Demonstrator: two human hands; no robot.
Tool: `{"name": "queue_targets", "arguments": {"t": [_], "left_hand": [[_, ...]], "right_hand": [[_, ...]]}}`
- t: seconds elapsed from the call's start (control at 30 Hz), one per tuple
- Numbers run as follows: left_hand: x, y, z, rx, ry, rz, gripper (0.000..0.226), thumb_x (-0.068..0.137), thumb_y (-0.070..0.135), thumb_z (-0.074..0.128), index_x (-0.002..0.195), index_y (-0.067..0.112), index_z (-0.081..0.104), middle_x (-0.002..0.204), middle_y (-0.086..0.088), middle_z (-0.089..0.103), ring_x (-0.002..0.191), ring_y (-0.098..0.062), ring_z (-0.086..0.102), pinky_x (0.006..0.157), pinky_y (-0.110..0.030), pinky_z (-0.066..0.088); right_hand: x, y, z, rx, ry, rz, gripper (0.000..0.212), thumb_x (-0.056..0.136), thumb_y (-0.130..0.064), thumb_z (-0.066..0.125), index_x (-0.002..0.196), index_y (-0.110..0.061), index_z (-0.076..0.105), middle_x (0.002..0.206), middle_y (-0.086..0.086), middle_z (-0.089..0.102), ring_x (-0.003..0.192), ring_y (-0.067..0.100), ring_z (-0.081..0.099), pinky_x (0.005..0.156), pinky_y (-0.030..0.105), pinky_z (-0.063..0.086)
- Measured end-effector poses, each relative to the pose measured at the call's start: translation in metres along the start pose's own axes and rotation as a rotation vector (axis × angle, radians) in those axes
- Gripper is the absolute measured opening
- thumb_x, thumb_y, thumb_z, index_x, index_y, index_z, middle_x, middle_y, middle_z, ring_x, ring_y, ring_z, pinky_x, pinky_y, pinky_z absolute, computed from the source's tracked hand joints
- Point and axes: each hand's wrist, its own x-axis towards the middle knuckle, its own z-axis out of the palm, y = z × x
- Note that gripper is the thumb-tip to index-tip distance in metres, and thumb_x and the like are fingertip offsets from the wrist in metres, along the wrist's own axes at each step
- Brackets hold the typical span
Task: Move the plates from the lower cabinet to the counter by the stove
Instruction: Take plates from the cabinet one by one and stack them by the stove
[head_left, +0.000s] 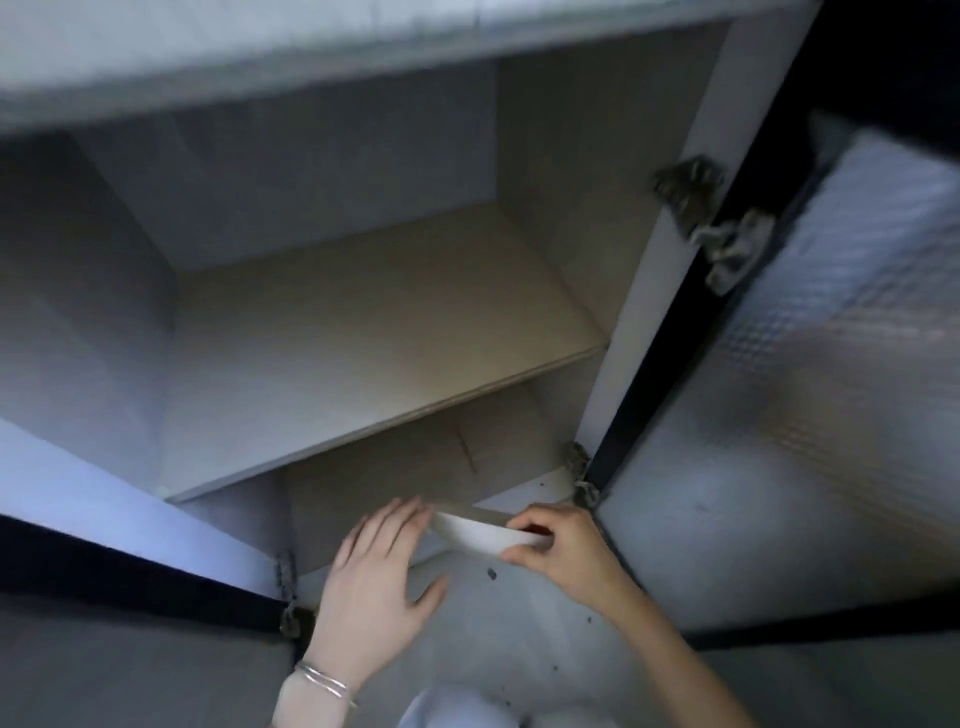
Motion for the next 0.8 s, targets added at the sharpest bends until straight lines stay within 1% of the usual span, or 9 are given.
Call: {"name": "queue_targets", "arguments": {"t": [0.1, 0.23, 0.3, 0.4, 0.5, 0.67, 0.73, 0.8], "left_hand": [[-0.005, 0.032, -0.055, -0.013, -0.032, 0.031, 0.067, 0.073, 0.055, 0.051, 0.131, 0.022, 0.051, 0.138, 0.005, 0.05, 0.128, -0.012, 0.04, 0.103, -0.033, 0.027], [-0.017, 0.08, -0.14, -0.091, -0.04, 0.071, 0.068, 0.075, 0.057, 0.051, 0.135, 0.025, 0.047, 0.142, 0.01, 0.044, 0.132, -0.008, 0.033, 0.106, -0.035, 0.024], [-0.025, 0.1, -0.185, -0.139, -0.05, 0.083, 0.068, 0.075, 0.057, 0.053, 0.136, 0.026, 0.047, 0.142, 0.011, 0.043, 0.133, -0.007, 0.033, 0.107, -0.035, 0.024], [-0.038, 0.129, -0.254, -0.129, -0.091, 0.129, 0.069, 0.075, 0.059, 0.052, 0.135, 0.025, 0.048, 0.14, 0.012, 0.044, 0.131, -0.006, 0.035, 0.107, -0.032, 0.022], [-0.052, 0.159, -0.329, -0.052, -0.141, 0.17, 0.069, 0.074, 0.063, 0.049, 0.131, 0.024, 0.053, 0.135, 0.01, 0.051, 0.125, -0.01, 0.045, 0.106, -0.033, 0.024], [-0.066, 0.199, -0.437, -0.015, -0.195, 0.35, 0.067, 0.074, 0.062, 0.048, 0.128, 0.023, 0.055, 0.132, 0.009, 0.054, 0.125, -0.011, 0.045, 0.105, -0.036, 0.025], [-0.063, 0.208, -0.465, -0.016, -0.194, 0.43, 0.067, 0.076, 0.061, 0.047, 0.129, 0.023, 0.055, 0.133, 0.008, 0.054, 0.126, -0.011, 0.045, 0.106, -0.037, 0.025], [-0.057, 0.213, -0.483, -0.017, -0.203, 0.512, 0.067, 0.078, 0.062, 0.045, 0.132, 0.023, 0.053, 0.135, 0.008, 0.053, 0.128, -0.012, 0.044, 0.107, -0.037, 0.025]], "right_hand": [[-0.019, -0.06, -0.037, 0.029, -0.033, 0.048, 0.019, 0.068, -0.015, 0.074, 0.085, -0.009, 0.072, 0.079, -0.016, 0.063, 0.073, -0.019, 0.053, 0.067, 0.005, 0.038], [-0.056, -0.15, -0.09, 0.032, -0.054, 0.118, 0.016, 0.07, -0.018, 0.072, 0.084, -0.012, 0.072, 0.072, -0.027, 0.057, 0.07, -0.019, 0.054, 0.065, 0.004, 0.037], [-0.076, -0.198, -0.119, 0.035, -0.033, 0.157, 0.014, 0.07, -0.019, 0.074, 0.082, -0.014, 0.072, 0.072, -0.024, 0.061, 0.07, -0.016, 0.057, 0.064, 0.004, 0.039], [-0.103, -0.27, -0.159, 0.071, 0.018, 0.229, 0.015, 0.068, -0.02, 0.075, 0.083, -0.017, 0.072, 0.078, -0.014, 0.069, 0.073, -0.005, 0.062, 0.067, 0.011, 0.044], [-0.128, -0.339, -0.196, 0.125, 0.044, 0.293, 0.021, 0.068, -0.015, 0.077, 0.088, -0.022, 0.073, 0.082, -0.016, 0.071, 0.076, -0.002, 0.064, 0.069, 0.008, 0.043], [-0.166, -0.442, -0.247, 0.126, 0.111, 0.375, 0.023, 0.069, -0.017, 0.079, 0.09, -0.024, 0.073, 0.083, -0.014, 0.071, 0.08, -0.001, 0.064, 0.07, 0.009, 0.043], [-0.179, -0.474, -0.258, 0.111, 0.163, 0.393, 0.022, 0.069, -0.019, 0.079, 0.09, -0.023, 0.073, 0.083, -0.014, 0.071, 0.079, 0.001, 0.064, 0.07, 0.011, 0.045], [-0.192, -0.501, -0.262, 0.098, 0.229, 0.421, 0.022, 0.069, -0.016, 0.079, 0.088, -0.023, 0.073, 0.081, -0.017, 0.07, 0.078, 0.001, 0.063, 0.069, 0.01, 0.044]]}}
